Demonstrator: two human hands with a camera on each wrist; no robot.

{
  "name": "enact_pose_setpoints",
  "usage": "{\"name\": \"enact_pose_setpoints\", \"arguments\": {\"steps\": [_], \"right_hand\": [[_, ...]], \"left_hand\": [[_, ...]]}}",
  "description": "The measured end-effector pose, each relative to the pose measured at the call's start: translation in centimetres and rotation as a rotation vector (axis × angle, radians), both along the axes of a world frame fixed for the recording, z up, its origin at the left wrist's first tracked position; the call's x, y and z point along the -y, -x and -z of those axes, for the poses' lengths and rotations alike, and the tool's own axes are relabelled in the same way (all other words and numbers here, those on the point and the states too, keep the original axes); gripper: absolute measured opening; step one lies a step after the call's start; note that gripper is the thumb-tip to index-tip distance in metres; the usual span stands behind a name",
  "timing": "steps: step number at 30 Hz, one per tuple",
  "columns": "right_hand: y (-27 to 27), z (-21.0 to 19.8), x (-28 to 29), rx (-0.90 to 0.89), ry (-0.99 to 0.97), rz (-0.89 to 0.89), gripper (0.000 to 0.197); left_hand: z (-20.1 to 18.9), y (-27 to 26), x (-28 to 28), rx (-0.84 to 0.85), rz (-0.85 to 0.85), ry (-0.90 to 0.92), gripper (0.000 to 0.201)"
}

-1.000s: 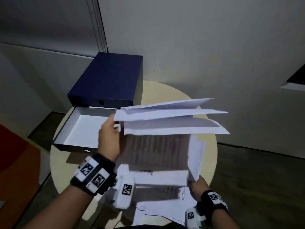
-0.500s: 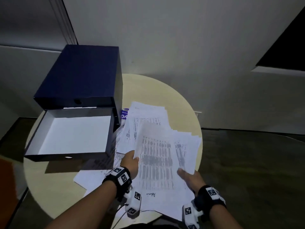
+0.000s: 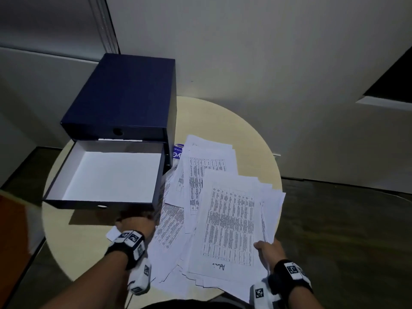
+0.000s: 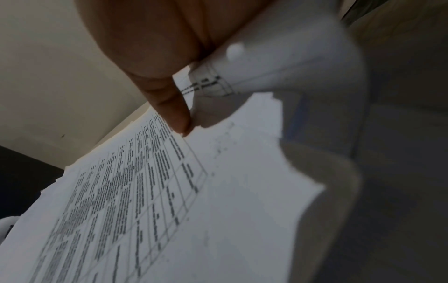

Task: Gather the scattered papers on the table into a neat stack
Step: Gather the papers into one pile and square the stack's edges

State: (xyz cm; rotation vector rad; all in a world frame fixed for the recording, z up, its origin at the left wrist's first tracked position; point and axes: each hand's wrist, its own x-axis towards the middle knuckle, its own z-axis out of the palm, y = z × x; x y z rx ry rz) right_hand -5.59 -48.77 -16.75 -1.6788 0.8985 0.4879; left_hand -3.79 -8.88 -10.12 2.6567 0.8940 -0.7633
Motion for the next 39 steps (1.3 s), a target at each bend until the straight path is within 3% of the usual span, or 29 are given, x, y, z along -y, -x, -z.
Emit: {"name": "enact_pose_setpoints", "arguments": {"steps": [3,6,11,17,20,22,24,29,31,35,39], "right_hand": [[-0.4,0.2,-0.2,0.013,0.031,-0.034,0.072],[-0.8,-1.4,-0.9,0.025,0.043,-0.07,0.052],[-1.1,-1.5,-1.1,0.056,0.086,-0.073,0.039],[-1.5,-0.4,-1.0,0.035,0.12,-0.078,0.055],[-1.5,-0.5,-1.2,0.021,0.116,-0.091,0.055],[-1.6,-0.1,-1.0,0.012,0.117,-0.093,0.064],[-1.6,0.3,-0.9,-0.007,0.113,-0.093,0.071],[-1.8,1.7,-0.2,-0.008,0.111,-0.075,0.074],[-1.8,0.5,-0.8,-0.03,0.12,-0.108,0.072],[-1.6,-1.0,-1.2,-0.03,0.128,-0.12,0.058],[-1.5,-2.1,-1.7,-0.011,0.127,-0.101,0.061]], "left_hand": [[0.5,0.2,-1.9,-0.079,0.062,-0.054,0.045],[0.2,0.3,-2.4,-0.056,0.103,0.018,0.047],[-0.5,0.9,-3.1,0.072,0.215,-0.014,0.038],[-2.7,2.8,1.8,0.352,0.422,-0.007,0.026],[-3.5,3.5,4.4,0.373,0.489,0.009,0.013],[-5.1,3.5,5.5,0.369,0.502,-0.014,0.005],[-7.1,3.4,6.3,0.408,0.522,-0.034,0.011],[-13.2,3.2,7.0,0.731,0.501,-0.072,0.018],[-16.3,3.1,7.2,0.884,0.518,-0.068,0.017],[-20.8,1.9,7.5,1.138,0.685,0.181,0.008],[-22.1,0.6,8.7,1.28,0.789,0.413,0.006]]}}
